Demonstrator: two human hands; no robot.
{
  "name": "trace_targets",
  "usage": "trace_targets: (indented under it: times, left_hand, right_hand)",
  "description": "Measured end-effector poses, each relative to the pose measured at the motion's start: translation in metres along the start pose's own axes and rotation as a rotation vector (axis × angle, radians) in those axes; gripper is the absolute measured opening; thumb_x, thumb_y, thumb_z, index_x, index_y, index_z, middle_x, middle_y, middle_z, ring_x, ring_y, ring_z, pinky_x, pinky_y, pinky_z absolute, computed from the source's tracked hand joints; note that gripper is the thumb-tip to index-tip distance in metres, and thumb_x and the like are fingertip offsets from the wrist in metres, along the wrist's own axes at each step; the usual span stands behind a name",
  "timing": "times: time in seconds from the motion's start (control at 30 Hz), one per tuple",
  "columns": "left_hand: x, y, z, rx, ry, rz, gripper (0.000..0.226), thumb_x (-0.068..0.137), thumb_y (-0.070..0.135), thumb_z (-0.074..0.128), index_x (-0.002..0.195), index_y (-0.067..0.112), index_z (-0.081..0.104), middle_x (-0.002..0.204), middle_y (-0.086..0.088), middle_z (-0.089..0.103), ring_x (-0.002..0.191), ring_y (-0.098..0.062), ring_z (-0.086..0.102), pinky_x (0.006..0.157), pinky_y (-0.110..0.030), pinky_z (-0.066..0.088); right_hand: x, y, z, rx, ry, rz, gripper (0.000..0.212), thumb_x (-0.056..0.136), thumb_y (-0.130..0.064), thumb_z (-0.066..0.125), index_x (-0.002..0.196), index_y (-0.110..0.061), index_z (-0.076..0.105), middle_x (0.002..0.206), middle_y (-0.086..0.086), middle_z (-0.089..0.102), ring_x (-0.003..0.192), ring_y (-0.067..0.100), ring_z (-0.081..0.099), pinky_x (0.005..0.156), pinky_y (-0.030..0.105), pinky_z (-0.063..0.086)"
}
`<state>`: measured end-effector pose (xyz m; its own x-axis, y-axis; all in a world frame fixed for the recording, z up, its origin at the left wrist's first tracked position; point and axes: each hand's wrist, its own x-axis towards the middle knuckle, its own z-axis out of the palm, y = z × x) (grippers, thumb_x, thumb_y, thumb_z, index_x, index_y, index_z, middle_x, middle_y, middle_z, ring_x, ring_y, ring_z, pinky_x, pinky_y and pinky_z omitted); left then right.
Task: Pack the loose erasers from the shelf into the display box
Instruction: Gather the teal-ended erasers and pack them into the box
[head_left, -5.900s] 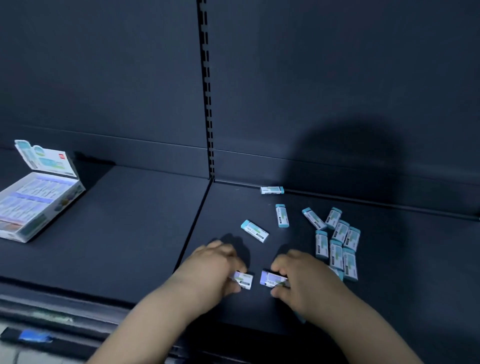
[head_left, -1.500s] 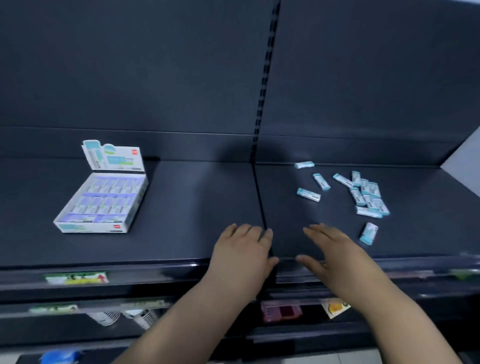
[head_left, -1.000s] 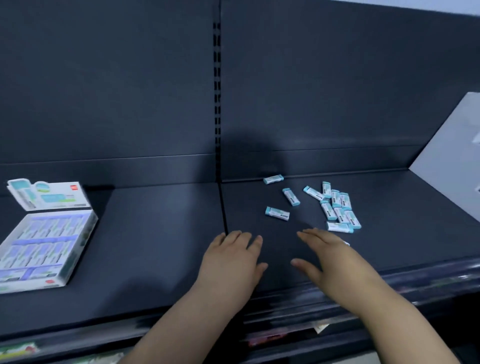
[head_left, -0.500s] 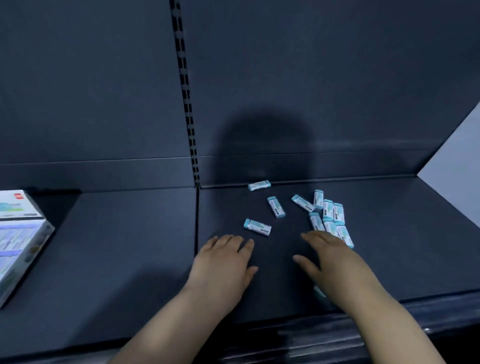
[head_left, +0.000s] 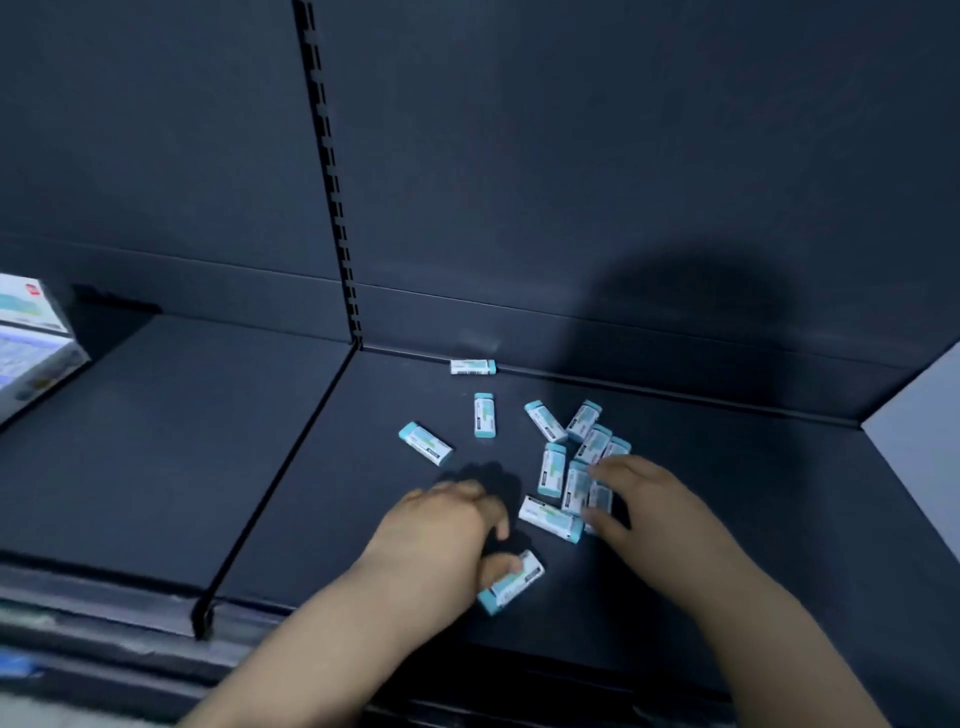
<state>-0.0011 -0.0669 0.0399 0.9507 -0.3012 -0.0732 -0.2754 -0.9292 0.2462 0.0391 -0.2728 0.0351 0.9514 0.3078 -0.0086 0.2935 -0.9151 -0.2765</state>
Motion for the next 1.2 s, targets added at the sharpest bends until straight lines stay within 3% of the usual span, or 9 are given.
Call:
trace_targets:
  times: [0.1,0.33,0.47,0.53,0.8,0.93,1.03,1.13,1.2]
  left_hand:
    - [-0.008,0.01,0.003,-0.107,-0.097,-0.092,0.03,0.079,0.051,0.062,0.097,0.03,0.049,0.107,0.008,0.051,0.102,-0.014,0.051,0.08,-0.025,0.04]
    - [-0.004,0.011,0.015,-0.067,0.006,-0.179,0.021,0.09,0.03,0.05,0.111,0.029,0.053,0.115,0.006,0.049,0.109,-0.017,0.048,0.086,-0.028,0.042]
    - [0.004,-0.007,0.022,-0.031,0.119,-0.17,0.057,0.088,0.009,0.042,0.136,0.04,0.039,0.14,0.009,0.032,0.125,-0.017,0.037,0.1,-0.026,0.035]
    - [0.004,-0.014,0.026,-0.091,0.173,-0.197,0.064,0.087,0.004,0.04,0.141,0.038,0.032,0.139,0.009,0.031,0.125,-0.016,0.039,0.1,-0.024,0.036]
    - [0.006,-0.032,0.03,-0.193,0.158,-0.133,0.051,0.088,0.002,0.043,0.132,0.027,0.049,0.126,0.009,0.041,0.114,-0.013,0.047,0.094,-0.016,0.037]
    - [0.006,-0.038,0.029,-0.228,0.173,-0.121,0.054,0.087,-0.001,0.044,0.134,0.025,0.047,0.128,0.006,0.044,0.116,-0.014,0.047,0.094,-0.013,0.034]
    - [0.005,-0.043,0.029,-0.222,0.149,-0.103,0.051,0.088,0.001,0.042,0.133,0.024,0.049,0.124,0.001,0.045,0.114,-0.015,0.046,0.094,-0.013,0.034]
    - [0.004,-0.05,0.03,-0.234,0.125,-0.091,0.05,0.089,0.003,0.043,0.134,0.022,0.047,0.123,0.001,0.043,0.114,-0.014,0.044,0.093,-0.008,0.03]
    - [0.003,-0.052,0.031,-0.251,0.118,-0.086,0.049,0.09,0.006,0.045,0.136,0.022,0.045,0.124,0.002,0.042,0.116,-0.013,0.042,0.092,-0.005,0.025]
  right_hand:
    - [0.002,0.005,0.002,0.018,0.004,-0.074,0.046,0.091,-0.038,0.05,0.135,-0.028,0.042,0.142,-0.014,0.035,0.131,0.006,0.03,0.103,0.018,0.027]
    - [-0.003,0.001,0.004,0.118,0.056,-0.229,0.041,0.088,-0.035,0.057,0.127,-0.027,0.052,0.131,-0.016,0.044,0.125,0.003,0.034,0.102,0.014,0.025]
    - [-0.009,0.002,0.005,0.124,0.055,-0.242,0.041,0.088,-0.034,0.057,0.128,-0.027,0.052,0.13,-0.017,0.044,0.123,0.001,0.034,0.099,0.01,0.023]
    - [-0.012,0.002,0.004,0.13,0.061,-0.241,0.04,0.088,-0.033,0.058,0.127,-0.027,0.053,0.128,-0.018,0.045,0.121,0.002,0.036,0.098,0.009,0.022]
    - [-0.004,-0.028,0.026,0.133,0.091,-0.267,0.035,0.075,-0.025,0.071,0.11,-0.023,0.066,0.107,-0.009,0.058,0.105,0.016,0.052,0.093,0.028,0.04]
    - [0.007,-0.047,0.038,0.086,0.09,-0.266,0.041,0.085,-0.037,0.059,0.125,-0.027,0.053,0.119,-0.012,0.044,0.117,0.012,0.035,0.1,0.024,0.025]
    - [0.016,-0.054,0.044,0.042,0.112,-0.205,0.033,0.084,-0.04,0.06,0.112,-0.024,0.062,0.112,-0.01,0.046,0.111,0.014,0.039,0.097,0.026,0.028]
    - [0.02,-0.053,0.05,-0.006,0.163,-0.171,0.016,0.07,-0.038,0.072,0.079,-0.025,0.071,0.088,-0.011,0.054,0.086,0.016,0.055,0.076,0.029,0.041]
    - [0.018,-0.054,0.052,-0.011,0.223,-0.144,0.014,0.07,-0.039,0.064,0.066,-0.028,0.07,0.078,-0.014,0.053,0.074,0.013,0.055,0.066,0.026,0.042]
